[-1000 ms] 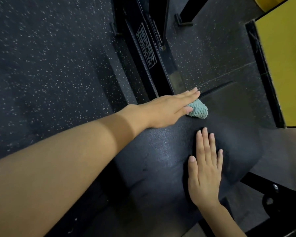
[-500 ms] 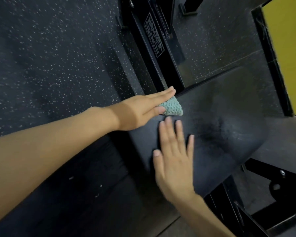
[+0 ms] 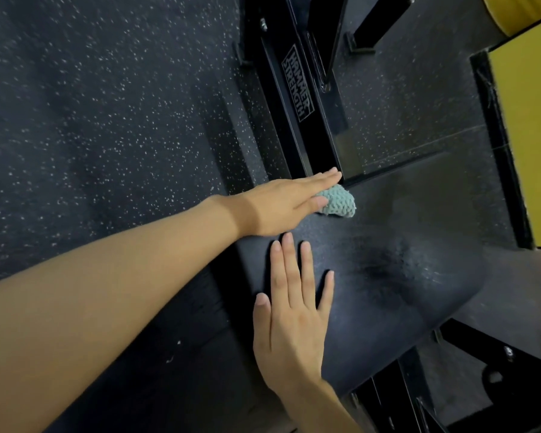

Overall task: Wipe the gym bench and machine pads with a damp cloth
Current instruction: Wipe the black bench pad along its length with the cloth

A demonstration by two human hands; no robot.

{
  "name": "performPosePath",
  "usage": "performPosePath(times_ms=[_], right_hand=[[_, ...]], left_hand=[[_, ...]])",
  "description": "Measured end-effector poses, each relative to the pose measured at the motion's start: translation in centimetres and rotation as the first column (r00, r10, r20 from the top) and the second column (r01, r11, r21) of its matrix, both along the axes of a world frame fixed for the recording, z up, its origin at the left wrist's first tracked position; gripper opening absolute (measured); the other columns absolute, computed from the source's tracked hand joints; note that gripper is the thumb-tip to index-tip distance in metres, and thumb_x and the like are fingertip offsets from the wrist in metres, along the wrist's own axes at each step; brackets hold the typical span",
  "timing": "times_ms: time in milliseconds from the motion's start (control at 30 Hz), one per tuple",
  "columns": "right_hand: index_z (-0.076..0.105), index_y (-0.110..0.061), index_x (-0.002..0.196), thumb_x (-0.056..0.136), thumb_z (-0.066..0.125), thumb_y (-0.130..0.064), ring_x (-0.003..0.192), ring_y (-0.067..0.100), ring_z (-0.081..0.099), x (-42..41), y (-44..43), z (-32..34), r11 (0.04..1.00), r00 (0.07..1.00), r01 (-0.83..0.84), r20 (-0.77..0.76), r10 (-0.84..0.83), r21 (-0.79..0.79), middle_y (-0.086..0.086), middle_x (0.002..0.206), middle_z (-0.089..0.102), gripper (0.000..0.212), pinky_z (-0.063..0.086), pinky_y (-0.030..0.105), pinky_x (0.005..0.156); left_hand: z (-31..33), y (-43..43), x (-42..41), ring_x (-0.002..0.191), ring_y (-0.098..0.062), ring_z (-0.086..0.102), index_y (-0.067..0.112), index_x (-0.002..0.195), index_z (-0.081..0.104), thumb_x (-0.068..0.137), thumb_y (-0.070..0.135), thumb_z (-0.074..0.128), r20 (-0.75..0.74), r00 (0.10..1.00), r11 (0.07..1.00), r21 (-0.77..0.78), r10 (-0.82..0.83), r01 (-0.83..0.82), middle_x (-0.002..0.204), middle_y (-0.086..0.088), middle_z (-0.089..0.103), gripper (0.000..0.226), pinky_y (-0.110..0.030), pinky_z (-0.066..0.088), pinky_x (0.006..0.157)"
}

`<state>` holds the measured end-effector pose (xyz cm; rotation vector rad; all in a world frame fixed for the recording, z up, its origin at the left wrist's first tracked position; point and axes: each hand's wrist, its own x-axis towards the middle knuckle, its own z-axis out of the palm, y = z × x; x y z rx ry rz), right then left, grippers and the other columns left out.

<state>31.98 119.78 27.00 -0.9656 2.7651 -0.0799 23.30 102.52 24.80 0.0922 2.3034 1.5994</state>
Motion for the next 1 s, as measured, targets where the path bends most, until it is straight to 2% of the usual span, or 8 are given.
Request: performPosePath(times_ms=[133, 233, 300, 400, 500, 733, 867, 1000], right_hand=[[0.016, -0.019, 0.157, 0.105, 0.006, -0.037, 0.152, 0.018, 0.009, -0.1, 0.1, 0.0, 1.000, 1.000, 0.000, -0.002, 0.000, -0.010, -0.007, 0.165, 0.008, 0.056, 0.006, 0.050, 0.120], [0.014, -0.021, 0.157, 0.105, 0.010, -0.037, 0.152, 0.016, 0.009, -0.1, 0.3, -0.1, 0.999, 1.000, -0.003, -0.013, 0.002, -0.032, -0.009, 0.165, 0.009, 0.054, 0.004, 0.048, 0.121], [0.015, -0.022, 0.157, 0.104, 0.017, -0.035, 0.152, 0.016, 0.011, -0.1, 0.4, -0.2, 0.998, 1.000, 0.004, -0.012, -0.005, -0.060, -0.010, 0.164, 0.011, 0.054, 0.005, 0.047, 0.121], [0.018, -0.022, 0.156, 0.103, 0.021, -0.034, 0.152, 0.016, 0.012, 0.0, 0.3, -0.1, 0.996, 1.000, 0.019, -0.004, -0.020, -0.083, -0.009, 0.164, 0.014, 0.055, 0.004, 0.046, 0.121], [0.019, -0.023, 0.156, 0.101, 0.026, -0.032, 0.152, 0.015, 0.011, 0.0, 0.2, 0.1, 0.996, 0.999, 0.032, 0.003, -0.032, -0.083, -0.008, 0.164, 0.016, 0.056, 0.004, 0.045, 0.121], [0.021, -0.022, 0.156, 0.097, 0.029, -0.031, 0.152, 0.009, 0.002, 3.2, -2.3, 0.9, 0.967, 0.977, 0.195, 0.125, -0.175, -0.164, -0.010, 0.164, 0.013, 0.060, -0.007, 0.038, 0.121], [0.016, -0.018, 0.157, 0.100, 0.024, -0.031, 0.152, 0.011, 0.000, 5.8, -4.1, 0.2, 0.954, 0.963, 0.270, 0.051, -0.265, -0.131, -0.007, 0.165, 0.008, 0.059, -0.006, 0.041, 0.121], [0.019, -0.017, 0.155, 0.098, 0.025, -0.030, 0.152, 0.012, 0.003, 6.0, -4.5, -0.2, 0.950, 0.956, 0.293, -0.002, -0.295, -0.110, -0.004, 0.165, 0.012, 0.059, -0.001, 0.043, 0.121]], left_hand=[[-0.1, -0.8, 1.4, 0.146, 0.003, 0.012, 0.026, 0.157, 0.016, 0.108, 0.023, 0.033, -0.012, 1.000, 0.999, 0.032, -0.004, 0.004, 0.163, 0.015, 0.011, 0.051, -0.013, 0.006, 0.120], [0.1, -2.1, 4.1, 0.145, 0.008, 0.011, 0.033, 0.155, 0.014, 0.108, 0.023, 0.033, 0.031, 0.999, 0.999, 0.034, 0.009, -0.010, 0.157, 0.028, 0.009, 0.052, -0.011, 0.005, 0.119], [0.1, -3.2, 6.5, 0.143, 0.014, 0.004, 0.037, 0.155, 0.009, 0.107, 0.028, 0.029, 0.034, 0.999, 1.000, -0.027, -0.015, 0.016, 0.152, 0.035, 0.003, 0.052, -0.008, -0.002, 0.116], [0.1, -5.0, 10.1, 0.144, 0.014, -0.006, 0.034, 0.156, 0.007, 0.104, 0.044, 0.018, -0.048, 0.997, 0.989, -0.142, -0.056, 0.049, 0.160, 0.026, 0.003, 0.053, -0.016, -0.016, 0.117], [0.2, -6.6, 13.6, 0.145, 0.012, -0.010, 0.031, 0.156, 0.007, 0.101, 0.050, 0.012, -0.069, 0.996, 0.976, -0.216, -0.051, 0.035, 0.160, 0.026, 0.003, 0.059, -0.018, -0.021, 0.115], [0.8, -8.1, 16.1, 0.143, 0.015, -0.014, 0.032, 0.155, 0.001, 0.100, 0.047, 0.013, 0.035, 0.997, 0.975, -0.214, -0.061, 0.067, 0.160, 0.026, -0.002, 0.058, -0.024, -0.018, 0.119], [0.8, -7.3, 14.4, 0.145, 0.013, -0.010, 0.027, 0.157, 0.005, 0.105, 0.038, 0.019, 0.073, 0.997, 0.983, -0.176, -0.035, 0.048, 0.162, 0.020, 0.002, 0.055, -0.029, -0.014, 0.122], [0.9, -5.7, 10.8, 0.144, 0.009, -0.006, 0.022, 0.159, 0.008, 0.108, 0.031, 0.022, 0.081, 0.996, 0.989, -0.134, -0.044, 0.055, 0.165, 0.012, 0.006, 0.054, -0.031, -0.010, 0.122]])
